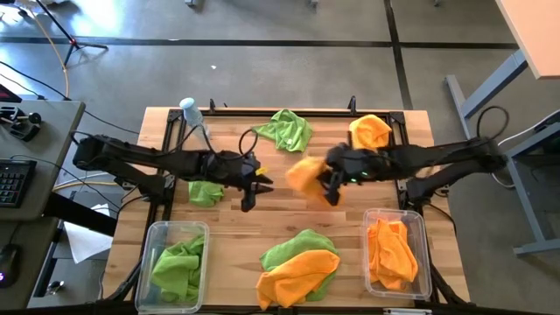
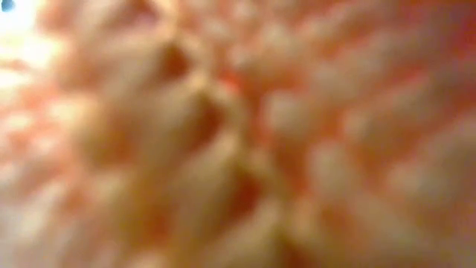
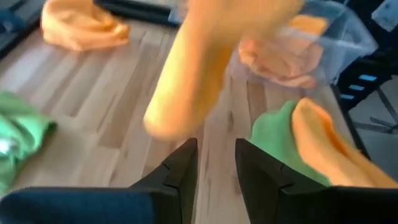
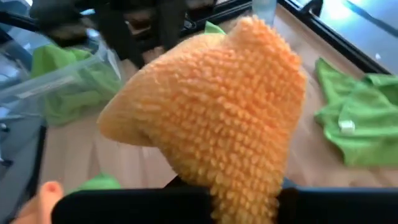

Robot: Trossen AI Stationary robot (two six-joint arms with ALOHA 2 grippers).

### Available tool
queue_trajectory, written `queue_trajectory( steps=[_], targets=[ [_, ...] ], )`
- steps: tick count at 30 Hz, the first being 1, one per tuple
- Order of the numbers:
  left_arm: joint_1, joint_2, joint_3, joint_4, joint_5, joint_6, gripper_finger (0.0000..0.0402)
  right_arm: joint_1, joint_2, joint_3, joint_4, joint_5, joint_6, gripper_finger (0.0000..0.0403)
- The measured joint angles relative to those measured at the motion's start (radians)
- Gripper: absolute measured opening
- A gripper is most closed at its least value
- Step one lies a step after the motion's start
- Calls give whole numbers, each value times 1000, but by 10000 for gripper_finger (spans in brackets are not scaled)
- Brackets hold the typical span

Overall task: Sort microfiber towel by color & place in baskets
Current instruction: Put the yellow towel into the right transparent bin

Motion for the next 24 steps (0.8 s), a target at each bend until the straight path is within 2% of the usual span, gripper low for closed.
queue_trajectory(
  steps=[7,12,15,19,22,24],
  targets=[
    [-3,1,-180,184,62,-91,91,206,-154,11,-208,114,273,2],
    [-3,1,-221,195,71,-131,91,389,-147,162,-539,163,537,1],
    [-3,1,-223,195,71,-131,91,488,-100,293,-777,106,724,1],
    [4,1,-223,197,70,-131,91,595,-22,450,-1014,-43,932,1],
    [16,1,-223,197,65,-132,91,658,15,504,-1008,-165,998,1],
    [24,1,-223,198,63,-139,91,695,29,517,-979,-190,1038,1]
  ],
)
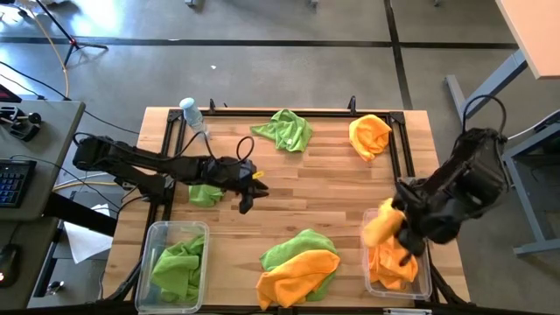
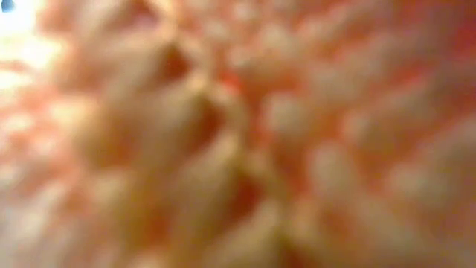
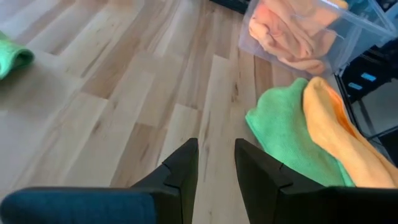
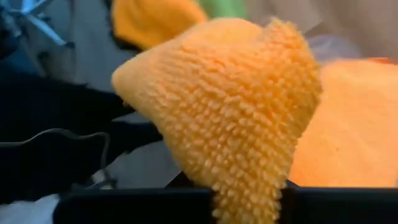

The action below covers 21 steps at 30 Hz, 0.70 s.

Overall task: Sort microfiber towel by color & place in baskets
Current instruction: Put the yellow towel into the right transparent bin

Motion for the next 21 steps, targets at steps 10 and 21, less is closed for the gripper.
queue_trajectory(
  steps=[10,21],
  targets=[
    [26,0,0,51,-5,-1,91,127,80,1,120,-14,57,0],
    [33,0,0,50,-30,12,91,142,149,0,324,-6,57,0]
  ],
)
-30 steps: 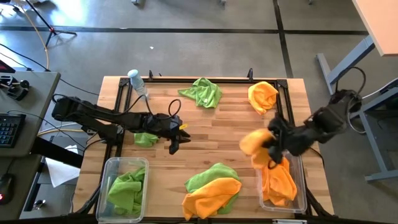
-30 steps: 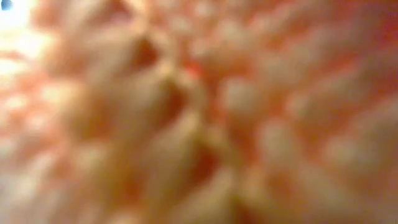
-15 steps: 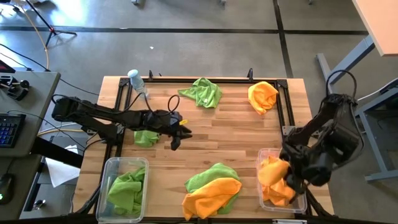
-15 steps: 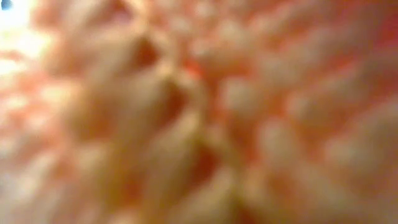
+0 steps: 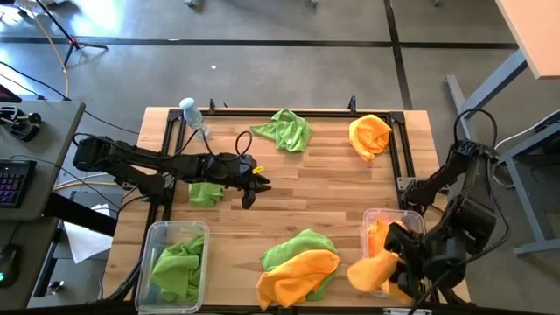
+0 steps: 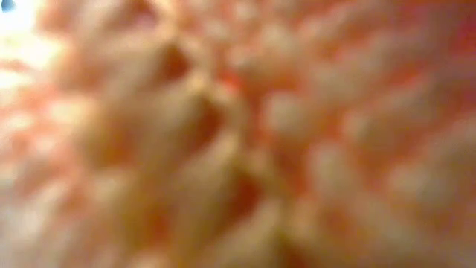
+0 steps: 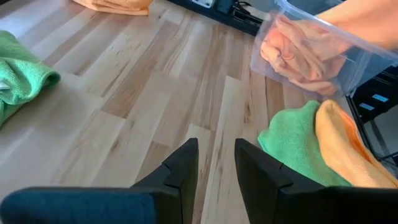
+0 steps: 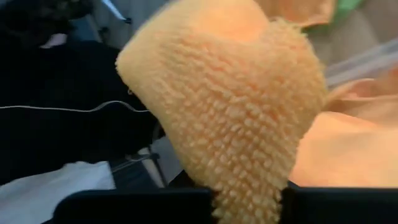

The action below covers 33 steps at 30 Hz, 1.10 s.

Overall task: Sort microfiber towel by color & place in baskets
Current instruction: Put the yellow towel into the right transparent bin

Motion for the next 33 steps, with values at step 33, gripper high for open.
queue_trajectory(
  steps=[33],
  targets=[
    [-2,0,0,-1,12,-49,91,32,-2,-894,414,-9,-288,0]
  ],
)
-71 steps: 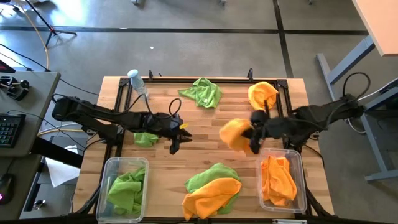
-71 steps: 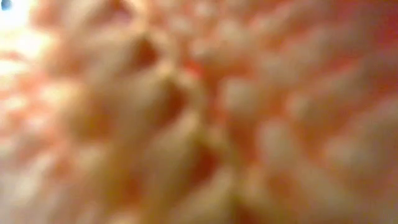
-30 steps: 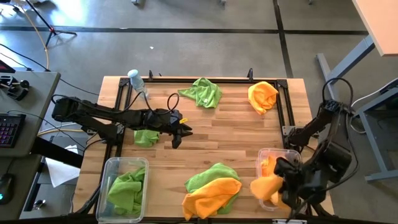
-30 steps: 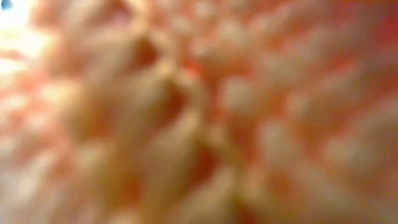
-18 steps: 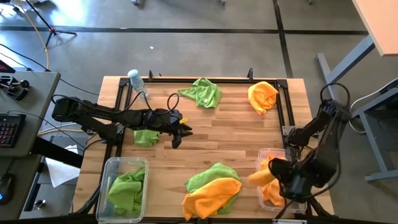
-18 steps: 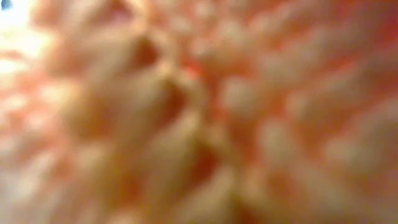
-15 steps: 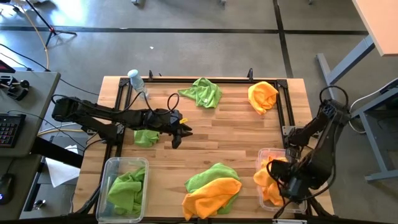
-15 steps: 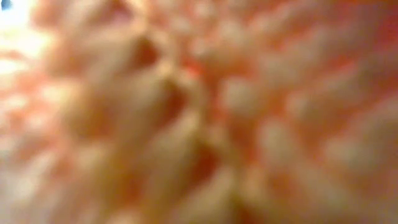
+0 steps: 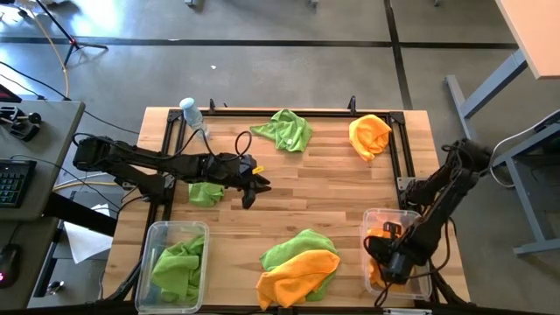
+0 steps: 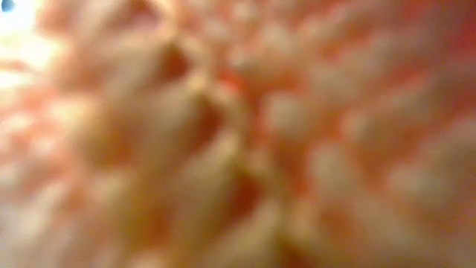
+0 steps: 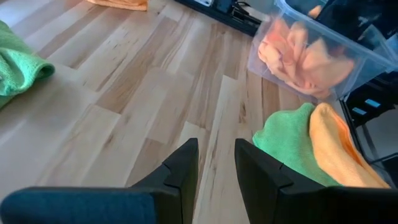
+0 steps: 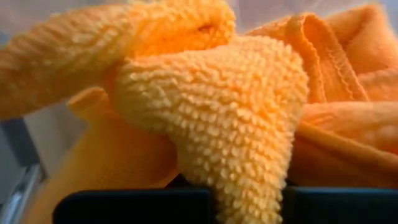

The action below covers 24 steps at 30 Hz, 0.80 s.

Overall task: Sort microfiber towel by color & place in baskets
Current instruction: Put the yellow towel into the right transparent bin

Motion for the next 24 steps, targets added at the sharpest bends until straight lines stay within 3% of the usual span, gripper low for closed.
queue_trajectory(
  steps=[5,14,19,24],
  targets=[
    [0,0,0,0,0,-55,91,0,-6,-102,86,-5,48,10],
    [0,0,0,1,0,-77,91,1,-5,-118,86,-4,20,75],
    [0,0,0,0,0,-78,91,3,-18,-61,12,-5,17,104],
    [0,0,0,0,0,-77,91,4,-73,49,-172,1,19,110]
  ],
)
